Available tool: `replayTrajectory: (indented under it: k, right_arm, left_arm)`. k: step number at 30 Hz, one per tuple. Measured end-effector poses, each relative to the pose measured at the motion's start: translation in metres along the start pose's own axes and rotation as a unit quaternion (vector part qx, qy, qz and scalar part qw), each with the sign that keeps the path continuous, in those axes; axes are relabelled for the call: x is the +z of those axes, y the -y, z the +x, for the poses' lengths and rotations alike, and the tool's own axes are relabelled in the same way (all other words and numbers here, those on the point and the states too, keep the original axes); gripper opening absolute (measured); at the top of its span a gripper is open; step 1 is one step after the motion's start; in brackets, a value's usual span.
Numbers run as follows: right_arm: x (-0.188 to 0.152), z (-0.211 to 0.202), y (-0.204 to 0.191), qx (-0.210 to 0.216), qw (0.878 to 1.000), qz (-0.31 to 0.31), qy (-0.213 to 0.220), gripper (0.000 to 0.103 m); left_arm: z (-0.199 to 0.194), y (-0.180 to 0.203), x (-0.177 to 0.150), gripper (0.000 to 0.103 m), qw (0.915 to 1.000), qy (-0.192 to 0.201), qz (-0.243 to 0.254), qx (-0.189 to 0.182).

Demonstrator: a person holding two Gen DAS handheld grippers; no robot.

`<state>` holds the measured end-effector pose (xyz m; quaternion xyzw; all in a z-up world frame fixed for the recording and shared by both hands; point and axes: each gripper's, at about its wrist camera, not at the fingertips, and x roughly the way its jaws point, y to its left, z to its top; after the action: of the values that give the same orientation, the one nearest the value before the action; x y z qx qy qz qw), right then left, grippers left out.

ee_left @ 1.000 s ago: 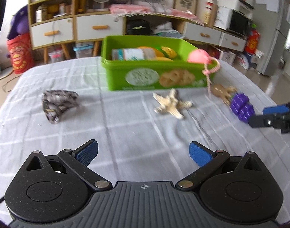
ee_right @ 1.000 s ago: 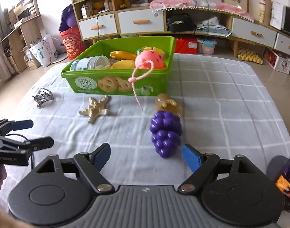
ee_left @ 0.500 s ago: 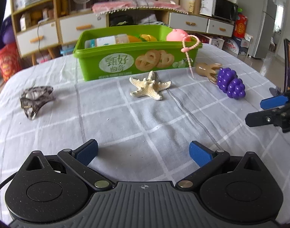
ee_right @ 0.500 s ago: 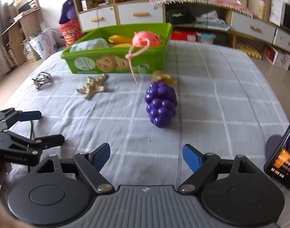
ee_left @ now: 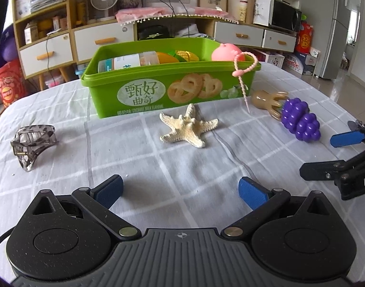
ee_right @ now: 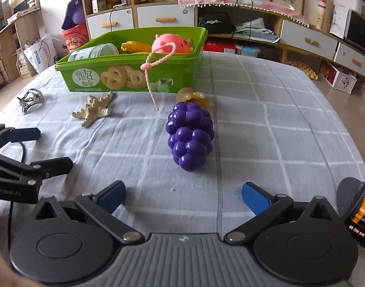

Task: Organize rigid objects
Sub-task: 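Move the left tool to the beige starfish while the right tool reaches the purple grapes, then close the left tool on the starfish while the right tool grasps the purple grapes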

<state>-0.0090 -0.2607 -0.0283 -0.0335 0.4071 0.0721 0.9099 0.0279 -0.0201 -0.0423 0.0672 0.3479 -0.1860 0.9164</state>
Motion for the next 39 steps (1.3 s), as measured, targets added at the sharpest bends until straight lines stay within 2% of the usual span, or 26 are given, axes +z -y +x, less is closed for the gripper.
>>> replayTrajectory:
  k: [18,28,32,39]
  right_arm:
    - [0.01,0.015,-0.003,-0.006,0.999,0.005,0.031,0.09]
    - [0.021,0.023,-0.004,-0.013,1.0,0.011,0.025,0.09]
    - [0.025,0.026,-0.003,-0.019,0.999,0.016,0.025,0.09]
    - [0.03,0.026,-0.003,-0.026,0.999,0.015,0.03,0.076]
  left_arm:
    - [0.02,-0.005,0.017,0.102,0.9987,0.011,-0.038,0.033]
    - [0.03,0.006,0.028,0.101,0.9998,0.008,-0.017,0.007]
    - [0.033,0.007,0.032,0.096,0.9999,0.009,-0.014,0.002]
    - [0.032,0.011,0.038,0.078,0.9999,0.008,-0.006,-0.012]
